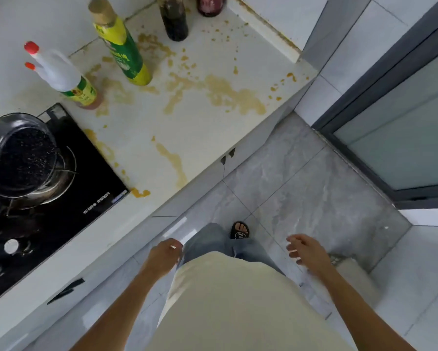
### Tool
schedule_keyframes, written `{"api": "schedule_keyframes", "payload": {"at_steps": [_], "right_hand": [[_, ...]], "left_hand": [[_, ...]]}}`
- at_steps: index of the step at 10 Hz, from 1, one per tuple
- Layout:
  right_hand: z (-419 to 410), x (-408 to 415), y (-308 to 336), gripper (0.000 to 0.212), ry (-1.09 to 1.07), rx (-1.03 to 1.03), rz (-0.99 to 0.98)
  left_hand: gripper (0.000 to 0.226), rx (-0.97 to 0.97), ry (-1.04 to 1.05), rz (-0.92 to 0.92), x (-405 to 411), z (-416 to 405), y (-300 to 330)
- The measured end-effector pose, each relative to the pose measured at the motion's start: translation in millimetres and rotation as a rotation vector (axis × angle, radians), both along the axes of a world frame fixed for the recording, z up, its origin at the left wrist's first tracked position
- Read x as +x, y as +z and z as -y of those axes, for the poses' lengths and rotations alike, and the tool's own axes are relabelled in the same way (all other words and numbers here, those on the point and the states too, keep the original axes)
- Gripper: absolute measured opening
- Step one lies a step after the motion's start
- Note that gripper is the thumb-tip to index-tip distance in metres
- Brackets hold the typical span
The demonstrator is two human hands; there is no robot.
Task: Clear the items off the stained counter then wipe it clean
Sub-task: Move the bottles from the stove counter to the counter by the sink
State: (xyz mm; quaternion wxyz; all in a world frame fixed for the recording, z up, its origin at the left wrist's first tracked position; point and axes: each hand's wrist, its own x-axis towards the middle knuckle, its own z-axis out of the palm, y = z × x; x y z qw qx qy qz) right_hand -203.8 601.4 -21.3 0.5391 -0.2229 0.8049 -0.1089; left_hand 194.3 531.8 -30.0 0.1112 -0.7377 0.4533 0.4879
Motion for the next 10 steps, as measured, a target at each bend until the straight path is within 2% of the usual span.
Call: {"api": "schedule_keyframes", "payload": {"at_steps": [2,4,5,6,7,8,10], "right_hand": [[126.4,18.2,13.9,0.013,0.277,-0.139,0.032],[209.9,50.3,16.4,0.015,0.422,-0.180,0.055],[231.1,61.7,13.7,0.014,0.502,-0.140,0.038],[240.2,62.2,10.0,0.013,0.568,-0.100,0.009],[241.8,51.5,11.2,0.016,0.591,-0.047,-0.010],[244.4,40.2,14.1,0.018,0.608,-0.002,-0.030],[297.5,52.1,39.1,0.011,0.658,-0.143,-0.012]], "left_hand": [[0.020,0.154,0.235,0.034,20.1,-45.4,-11.0],[0.029,0.206,0.401,0.067,28.3,-55.4,-18.0],[0.029,0.171,0.434,0.037,29.1,-31.9,-18.3],[0.018,0.128,0.446,-0.015,28.9,6.4,-9.3],[0.021,0.040,0.347,-0.039,24.2,45.6,7.3],[0.019,-0.065,0.336,-0.080,19.2,80.1,21.8],[0.022,-0.218,0.509,-0.175,22.6,143.3,39.0]]}}
